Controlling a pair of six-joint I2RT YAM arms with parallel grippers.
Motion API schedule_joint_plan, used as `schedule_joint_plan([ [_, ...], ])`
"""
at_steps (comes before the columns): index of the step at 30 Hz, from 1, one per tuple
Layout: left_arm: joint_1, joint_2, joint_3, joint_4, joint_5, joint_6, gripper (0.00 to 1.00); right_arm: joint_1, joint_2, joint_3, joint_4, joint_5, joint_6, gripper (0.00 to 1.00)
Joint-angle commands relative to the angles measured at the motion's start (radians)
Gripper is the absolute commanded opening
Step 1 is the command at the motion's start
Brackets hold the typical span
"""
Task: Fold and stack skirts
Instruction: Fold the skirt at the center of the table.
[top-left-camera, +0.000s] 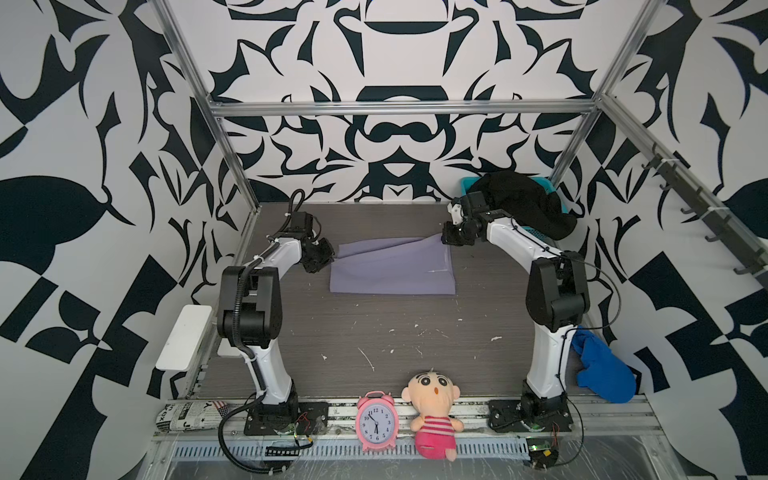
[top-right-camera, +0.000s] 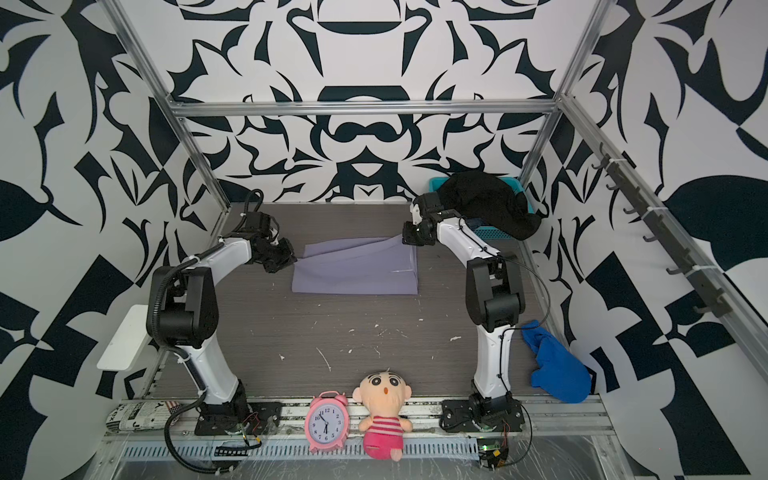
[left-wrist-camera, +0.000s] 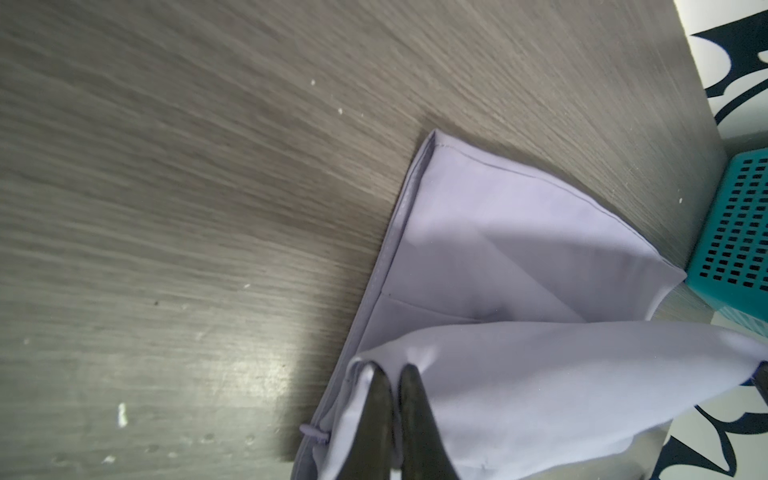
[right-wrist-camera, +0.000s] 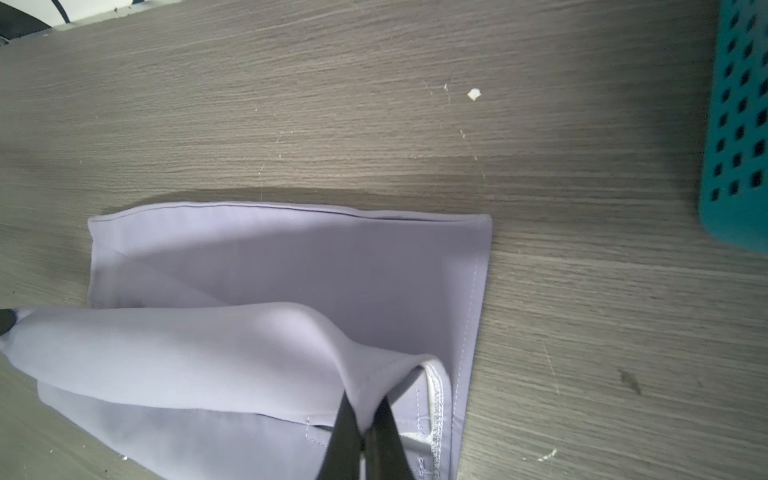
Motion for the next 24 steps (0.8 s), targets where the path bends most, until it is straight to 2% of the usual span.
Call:
schedule_joint_plan([
  [1,0.006,0.019,0.047,-0.035,-0.021,0.017,0.02,-0.006,-0.025,0.055,-0.001,0.045,-0.004,0.0],
  [17,0.006,-0.022,0.036,-0.034,0.009,0.021,0.02,-0.004,-0.229,-0.064,-0.047,0.085,0.025,0.0],
  [24,0.006,0.034,0.088,-0.049,0.016,0.037,0.02,-0.006,-0.18,-0.025,-0.041,0.101,0.001,0.0],
])
